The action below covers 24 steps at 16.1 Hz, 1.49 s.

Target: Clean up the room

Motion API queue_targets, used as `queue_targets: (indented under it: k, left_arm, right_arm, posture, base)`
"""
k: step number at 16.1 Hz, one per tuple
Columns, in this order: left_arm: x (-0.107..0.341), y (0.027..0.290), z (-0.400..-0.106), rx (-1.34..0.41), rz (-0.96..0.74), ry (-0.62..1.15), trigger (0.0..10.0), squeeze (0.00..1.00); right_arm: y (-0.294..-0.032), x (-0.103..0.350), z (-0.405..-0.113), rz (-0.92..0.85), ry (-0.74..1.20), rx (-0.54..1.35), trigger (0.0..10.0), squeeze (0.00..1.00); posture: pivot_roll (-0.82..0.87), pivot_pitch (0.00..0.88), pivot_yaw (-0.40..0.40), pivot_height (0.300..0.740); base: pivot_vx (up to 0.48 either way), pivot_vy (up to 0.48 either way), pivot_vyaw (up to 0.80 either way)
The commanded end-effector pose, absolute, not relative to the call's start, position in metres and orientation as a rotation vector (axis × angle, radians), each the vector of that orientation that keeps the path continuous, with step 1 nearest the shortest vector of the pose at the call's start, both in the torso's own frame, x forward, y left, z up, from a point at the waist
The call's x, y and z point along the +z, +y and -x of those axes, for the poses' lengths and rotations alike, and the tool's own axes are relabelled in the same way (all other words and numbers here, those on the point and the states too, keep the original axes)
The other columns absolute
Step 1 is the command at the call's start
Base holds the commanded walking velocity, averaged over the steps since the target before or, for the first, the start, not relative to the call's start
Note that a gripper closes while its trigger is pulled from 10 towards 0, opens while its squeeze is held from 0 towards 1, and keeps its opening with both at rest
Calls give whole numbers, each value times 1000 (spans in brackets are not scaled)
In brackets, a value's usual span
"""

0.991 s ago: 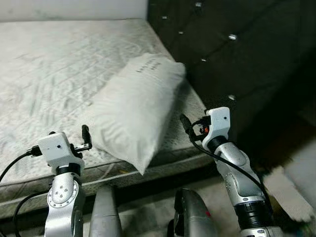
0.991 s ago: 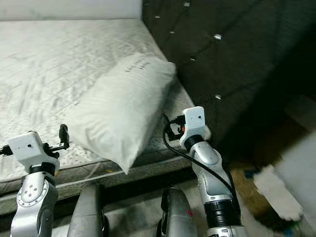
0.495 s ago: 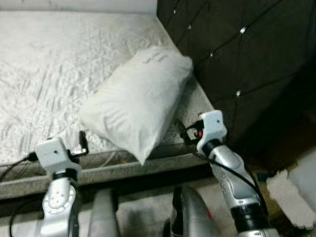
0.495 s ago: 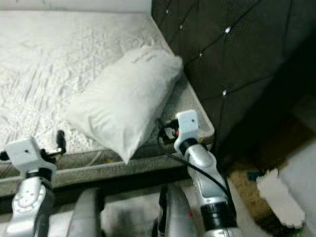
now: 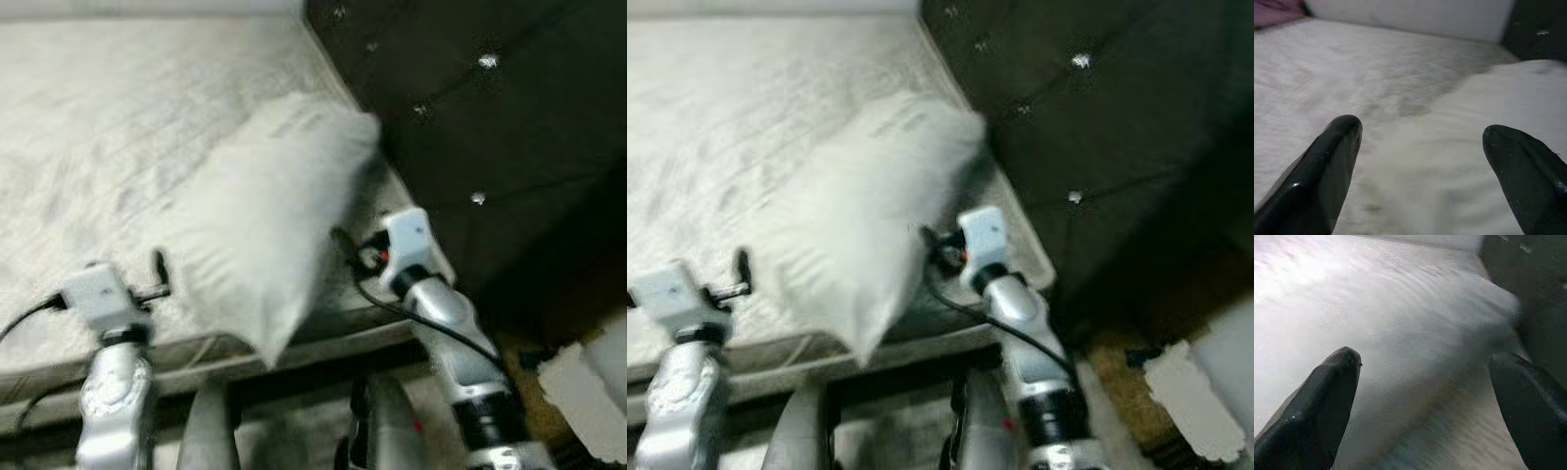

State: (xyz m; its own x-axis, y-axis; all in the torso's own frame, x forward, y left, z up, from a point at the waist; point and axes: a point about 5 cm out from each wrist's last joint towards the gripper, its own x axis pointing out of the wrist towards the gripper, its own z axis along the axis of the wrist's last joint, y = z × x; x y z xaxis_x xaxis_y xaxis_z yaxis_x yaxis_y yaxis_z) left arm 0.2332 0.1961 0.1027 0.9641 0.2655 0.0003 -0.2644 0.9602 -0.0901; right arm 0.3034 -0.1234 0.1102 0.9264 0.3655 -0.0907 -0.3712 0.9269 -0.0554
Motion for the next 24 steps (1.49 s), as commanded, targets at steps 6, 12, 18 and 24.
queue_targets:
  k: [6,12,18,24]
  left_arm:
    - [101,195,-232,259,86,6,10000,0]
    - [104,196,-219,314,47,69,10000,0]
    - [100,212,-181,417,8,137,10000,0]
    - [96,228,-148,480,-50,213,10000,0]
  right_arm:
    - [-129,114,-306,59,73,365,10000,0]
    - [-128,105,-305,104,162,536,10000,0]
    - [-126,96,-307,131,365,740,10000,0]
    - [-115,79,-297,149,591,907,10000,0]
  posture:
    - [-22,61,-61,597]
    - [-10,67,-63,597]
    - [34,71,-60,597]
    - [90,66,-37,597]
  base:
    - [68,0,0]
    - [0,0,265]
    - [0,0,126]
    - [0,0,102]
